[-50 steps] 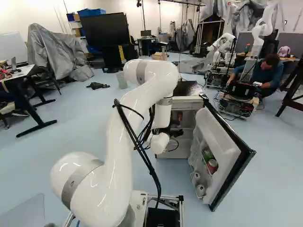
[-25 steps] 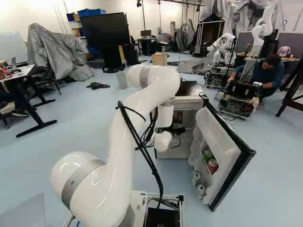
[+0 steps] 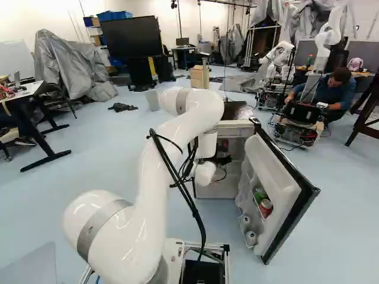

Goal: Grab a drink from the fridge

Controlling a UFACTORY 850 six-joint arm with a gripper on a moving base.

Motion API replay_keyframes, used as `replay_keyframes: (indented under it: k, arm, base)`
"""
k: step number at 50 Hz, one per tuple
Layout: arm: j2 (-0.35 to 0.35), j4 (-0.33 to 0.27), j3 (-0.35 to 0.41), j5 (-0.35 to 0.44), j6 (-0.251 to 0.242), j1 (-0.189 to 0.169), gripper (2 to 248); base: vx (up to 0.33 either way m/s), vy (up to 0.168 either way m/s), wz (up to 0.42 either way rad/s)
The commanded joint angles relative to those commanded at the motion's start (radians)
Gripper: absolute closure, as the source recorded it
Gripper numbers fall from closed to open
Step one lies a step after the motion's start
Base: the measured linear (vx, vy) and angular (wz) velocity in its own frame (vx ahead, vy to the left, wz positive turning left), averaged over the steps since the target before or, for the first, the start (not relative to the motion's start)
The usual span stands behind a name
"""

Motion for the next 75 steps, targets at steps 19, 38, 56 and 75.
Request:
replay_keyframes:
  k: [19,38,56,75]
  arm:
    - [-0.055,0.000,-0.104,-0.034,0.000,0.016,3]
    - [-0.097,0.000,-0.182,-0.067,0.000,0.026,3]
    - [-0.130,0.000,-0.243,-0.099,0.000,0.033,3]
    - [-0.185,0.000,-0.296,-0.107,0.000,0.035,3]
  base:
    - [0.000,0.000,0.000]
    - [0.000,0.000,0.000]
    - [0.000,0.000,0.000]
    - [0.000,0.000,0.000]
